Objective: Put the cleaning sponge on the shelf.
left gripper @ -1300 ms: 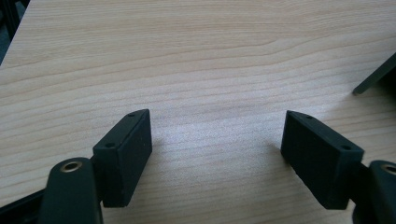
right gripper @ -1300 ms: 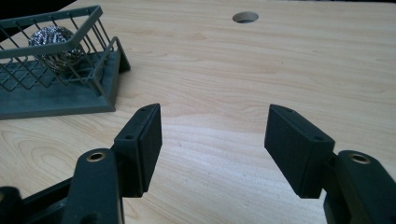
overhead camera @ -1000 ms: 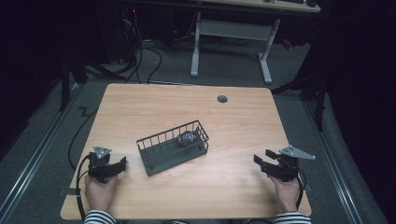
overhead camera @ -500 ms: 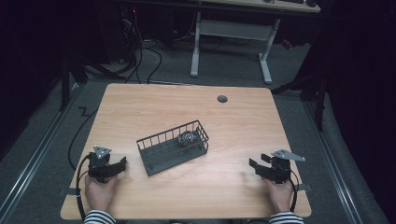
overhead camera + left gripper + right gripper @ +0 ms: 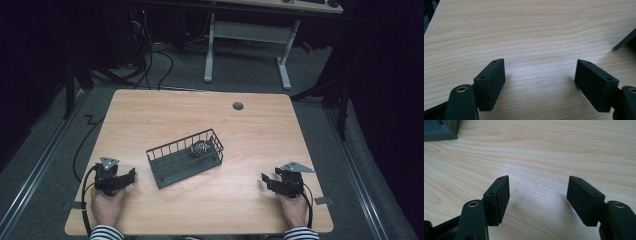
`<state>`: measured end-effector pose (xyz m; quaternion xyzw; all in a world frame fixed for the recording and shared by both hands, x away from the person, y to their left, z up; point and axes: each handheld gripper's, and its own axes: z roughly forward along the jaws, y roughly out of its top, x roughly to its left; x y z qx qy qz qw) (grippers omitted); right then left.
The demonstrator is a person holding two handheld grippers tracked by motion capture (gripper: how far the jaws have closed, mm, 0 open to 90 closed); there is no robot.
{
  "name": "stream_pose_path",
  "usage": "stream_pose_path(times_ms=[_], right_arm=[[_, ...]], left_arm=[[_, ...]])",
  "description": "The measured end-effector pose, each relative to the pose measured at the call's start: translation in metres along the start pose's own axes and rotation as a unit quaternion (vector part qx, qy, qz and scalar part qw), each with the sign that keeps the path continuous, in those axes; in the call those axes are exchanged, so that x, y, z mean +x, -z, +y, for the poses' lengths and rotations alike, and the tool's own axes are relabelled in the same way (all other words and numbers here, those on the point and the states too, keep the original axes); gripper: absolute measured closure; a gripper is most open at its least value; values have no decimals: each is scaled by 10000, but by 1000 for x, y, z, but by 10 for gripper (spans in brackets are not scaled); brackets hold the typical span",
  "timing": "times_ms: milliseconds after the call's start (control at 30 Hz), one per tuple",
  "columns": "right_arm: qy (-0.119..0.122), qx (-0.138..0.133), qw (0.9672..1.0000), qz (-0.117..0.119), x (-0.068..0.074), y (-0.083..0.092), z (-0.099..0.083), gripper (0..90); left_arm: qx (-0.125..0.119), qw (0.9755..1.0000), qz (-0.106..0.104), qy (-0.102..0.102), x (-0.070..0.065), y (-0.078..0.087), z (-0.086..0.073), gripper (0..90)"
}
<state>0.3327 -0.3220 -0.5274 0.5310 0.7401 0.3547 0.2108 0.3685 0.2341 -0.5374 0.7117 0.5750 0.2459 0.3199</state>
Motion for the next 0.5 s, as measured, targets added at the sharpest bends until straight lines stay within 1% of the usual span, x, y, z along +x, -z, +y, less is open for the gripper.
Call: stream_pose_path(times_ms=[67, 167, 200, 233, 500], right_arm=[[-12, 87, 10000, -31, 2, -2, -2, 341], [178, 149, 9996, -167, 6, -3, -1, 335], [290, 176, 9991, -251, 8, -4, -2, 331], [322, 188, 9989, -277, 10, -4, -2, 332], [314, 193, 9990, -263, 9, -4, -2, 329]], left_arm=[[7, 10000, -4, -2, 0, 0, 0, 249], [7, 10000, -3, -3, 0, 0, 0, 249], [4, 10000, 0, -6, 0, 0, 0, 249], [2, 10000, -1, -6, 0, 0, 0, 249], [2, 10000, -8, -12, 0, 0, 0, 248]])
